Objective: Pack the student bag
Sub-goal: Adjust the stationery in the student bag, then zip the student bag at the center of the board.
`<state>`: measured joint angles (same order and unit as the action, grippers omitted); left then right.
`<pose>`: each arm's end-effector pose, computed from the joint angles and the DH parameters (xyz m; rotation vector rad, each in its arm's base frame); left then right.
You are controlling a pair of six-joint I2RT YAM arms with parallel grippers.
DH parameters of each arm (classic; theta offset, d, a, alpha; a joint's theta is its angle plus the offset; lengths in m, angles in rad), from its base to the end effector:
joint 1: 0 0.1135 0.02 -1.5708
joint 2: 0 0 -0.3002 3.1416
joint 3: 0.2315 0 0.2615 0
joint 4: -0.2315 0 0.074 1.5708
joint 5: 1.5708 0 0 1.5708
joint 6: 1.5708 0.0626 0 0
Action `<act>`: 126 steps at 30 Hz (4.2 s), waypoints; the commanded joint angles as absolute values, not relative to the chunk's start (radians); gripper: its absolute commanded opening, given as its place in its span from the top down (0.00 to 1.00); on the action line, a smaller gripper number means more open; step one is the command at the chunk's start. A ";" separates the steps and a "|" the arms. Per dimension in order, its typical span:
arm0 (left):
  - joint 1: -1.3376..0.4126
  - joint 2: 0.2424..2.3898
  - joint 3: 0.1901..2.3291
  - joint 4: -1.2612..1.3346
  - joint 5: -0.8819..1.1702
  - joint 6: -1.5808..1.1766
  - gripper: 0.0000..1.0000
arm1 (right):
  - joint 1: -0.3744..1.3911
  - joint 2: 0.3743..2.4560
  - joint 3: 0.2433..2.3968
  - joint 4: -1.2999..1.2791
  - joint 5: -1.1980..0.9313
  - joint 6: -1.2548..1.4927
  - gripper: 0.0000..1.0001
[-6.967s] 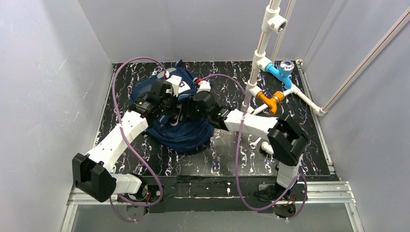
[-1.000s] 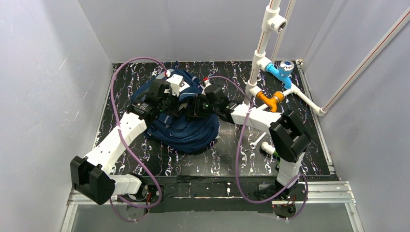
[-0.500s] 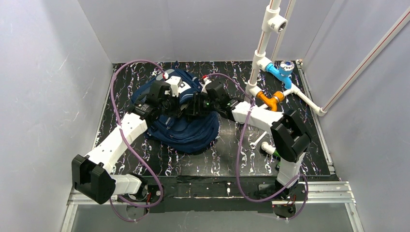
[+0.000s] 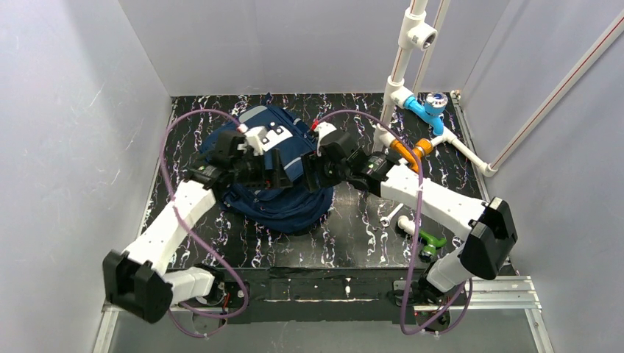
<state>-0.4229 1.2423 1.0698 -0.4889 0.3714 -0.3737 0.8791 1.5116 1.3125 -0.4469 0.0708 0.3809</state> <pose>0.2539 -0.1392 0.3318 0.2684 2.2995 -0.8363 0.2410 0.2841 0.3395 -0.5243 2.2246 0.6056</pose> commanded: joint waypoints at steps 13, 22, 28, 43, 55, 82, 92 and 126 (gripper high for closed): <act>-0.024 1.156 1.017 -0.561 0.437 -0.783 0.44 | 1.241 1.696 1.281 -0.050 0.511 0.790 0.30; -0.021 1.189 0.882 -0.482 0.398 -0.833 0.51 | 1.252 1.714 1.244 0.024 0.555 0.820 0.31; -0.020 1.232 0.858 -0.443 0.367 -0.826 0.65 | 1.295 1.793 1.331 0.002 0.640 0.824 0.36; -0.002 1.267 0.845 -0.394 0.504 -0.810 1.00 | 1.366 1.986 1.546 -0.130 0.887 0.838 0.48; 0.080 1.373 0.974 -0.616 0.612 -0.727 1.00 | 1.367 2.093 1.656 -0.206 1.007 0.889 0.49; 0.141 1.342 0.921 -0.574 0.467 -0.755 1.00 | 1.310 1.891 1.547 -0.306 0.769 0.657 0.99; 0.164 1.337 0.928 -0.601 0.405 -0.719 1.00 | 1.190 1.681 1.260 -0.195 0.495 0.529 0.99; -0.223 0.698 0.655 -0.223 0.316 -0.261 0.27 | 0.873 1.436 0.975 -0.009 -0.040 0.115 0.99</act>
